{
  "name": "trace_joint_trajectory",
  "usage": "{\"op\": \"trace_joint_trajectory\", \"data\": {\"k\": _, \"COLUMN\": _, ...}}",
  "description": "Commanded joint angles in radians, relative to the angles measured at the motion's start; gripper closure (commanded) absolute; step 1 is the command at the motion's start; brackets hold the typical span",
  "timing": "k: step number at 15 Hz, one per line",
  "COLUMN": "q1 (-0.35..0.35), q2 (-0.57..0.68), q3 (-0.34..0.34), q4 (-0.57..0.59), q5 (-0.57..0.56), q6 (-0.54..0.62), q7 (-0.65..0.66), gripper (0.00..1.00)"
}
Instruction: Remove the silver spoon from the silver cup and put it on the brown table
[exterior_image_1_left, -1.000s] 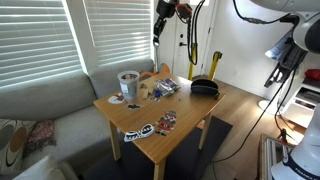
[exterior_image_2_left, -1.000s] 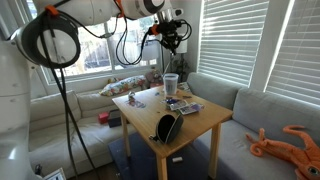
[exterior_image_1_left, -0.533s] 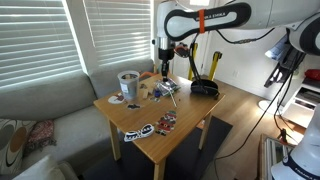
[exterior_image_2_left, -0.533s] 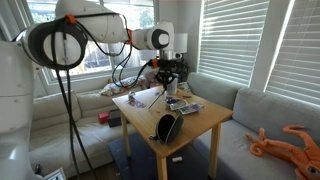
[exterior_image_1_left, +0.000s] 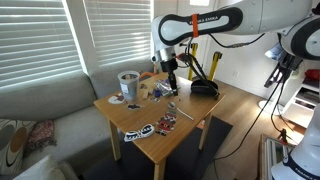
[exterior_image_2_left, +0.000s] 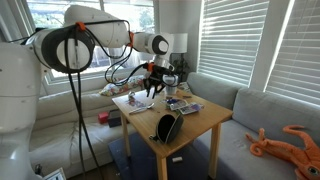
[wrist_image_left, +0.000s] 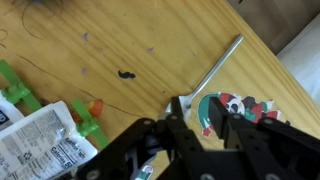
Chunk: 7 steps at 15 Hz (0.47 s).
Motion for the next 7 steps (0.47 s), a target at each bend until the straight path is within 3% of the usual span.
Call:
{"op": "trace_joint_trajectory", "data": {"k": 1, "q1": -0.028, "q2": -0.043, "q3": -0.014, "q4": 0.039, "q5": 0.065, "q6": 0.018, "q7": -0.023, "gripper": 0.35}}
{"op": "trace_joint_trajectory", "data": {"k": 4, "q1": -0.022, "q2": -0.140, "q3": -0.009, "q4": -0.003, "q5": -0.015, "q6": 0.054, "q7": -0.166, "gripper": 0.13}}
{"op": "trace_joint_trajectory", "data": {"k": 5, "q1": -0.021, "q2": -0.060, "q3": -0.019, "q4": 0.049, "q5": 0.016, "q6": 0.035, "q7": -0.098, "gripper": 0.07}}
{"op": "trace_joint_trajectory", "data": {"k": 6, "q1": -0.021, "q2": -0.080, "q3": -0.020, "q4": 0.049, "q5": 0.015, "q6": 0.033, "q7": -0.108, "gripper": 0.26}}
{"op": "trace_joint_trajectory", "data": {"k": 7, "q1": -0.020, "q2": -0.087, "q3": -0.021, "q4": 0.049, "q5": 0.015, "q6": 0.032, "q7": -0.106, "gripper": 0.17}}
